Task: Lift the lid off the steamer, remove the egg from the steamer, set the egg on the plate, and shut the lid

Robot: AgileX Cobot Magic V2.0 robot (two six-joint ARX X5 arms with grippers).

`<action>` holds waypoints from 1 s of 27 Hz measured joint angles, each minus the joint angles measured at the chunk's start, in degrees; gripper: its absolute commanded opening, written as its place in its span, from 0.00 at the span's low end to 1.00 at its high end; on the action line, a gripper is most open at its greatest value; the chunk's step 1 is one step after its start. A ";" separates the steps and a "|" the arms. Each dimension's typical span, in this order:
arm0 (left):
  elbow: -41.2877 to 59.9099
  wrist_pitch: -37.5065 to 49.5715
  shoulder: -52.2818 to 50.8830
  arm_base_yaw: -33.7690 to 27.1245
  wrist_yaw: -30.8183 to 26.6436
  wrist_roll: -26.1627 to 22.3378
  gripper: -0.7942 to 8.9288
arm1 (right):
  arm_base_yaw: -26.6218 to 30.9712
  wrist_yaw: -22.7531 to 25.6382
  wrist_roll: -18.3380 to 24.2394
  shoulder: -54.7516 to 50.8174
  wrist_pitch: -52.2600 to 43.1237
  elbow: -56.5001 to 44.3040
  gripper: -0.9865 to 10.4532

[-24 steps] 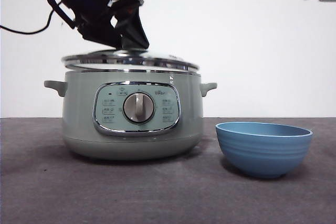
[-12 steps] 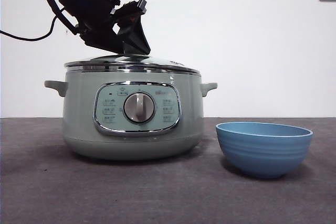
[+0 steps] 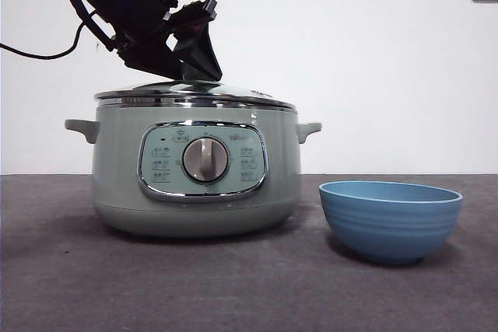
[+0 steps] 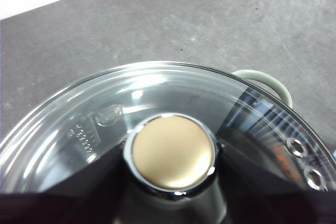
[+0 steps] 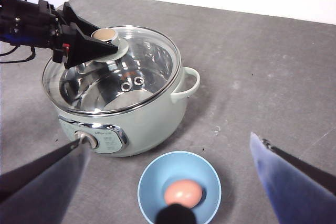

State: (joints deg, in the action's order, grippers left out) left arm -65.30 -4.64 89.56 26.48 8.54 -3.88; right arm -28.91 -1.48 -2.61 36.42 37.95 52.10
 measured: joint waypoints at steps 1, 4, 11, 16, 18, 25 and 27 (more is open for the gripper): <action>0.00 -0.22 0.00 0.00 0.00 -0.02 0.56 | 0.00 0.00 -0.02 0.00 0.00 0.00 0.61; 0.00 -0.07 0.00 0.11 0.02 -0.02 0.56 | 0.00 -0.02 0.00 0.00 0.02 0.00 0.61; 0.00 -0.22 -1.88 0.11 -0.74 -0.02 0.56 | 0.00 -0.02 0.00 0.00 0.13 0.00 0.61; 0.00 -1.92 -8.13 0.11 -0.87 -0.02 0.56 | 0.00 -0.04 0.00 0.00 0.37 0.00 0.61; 0.00 -4.61 -11.39 0.11 -0.87 -0.02 0.56 | 0.00 -0.04 0.00 0.00 1.14 0.00 0.61; 0.00 -21.62 -25.79 0.11 0.09 1.68 0.56 | 0.00 -2.14 0.02 0.00 3.87 0.00 0.61; 0.02 -26.60 -29.66 0.11 1.66 3.10 0.56 | 0.00 -3.04 0.00 0.04 4.46 0.00 0.61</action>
State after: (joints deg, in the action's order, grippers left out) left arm -65.28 -31.24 59.90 26.59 10.20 -0.78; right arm -28.91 -4.51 -2.61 36.47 42.41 52.10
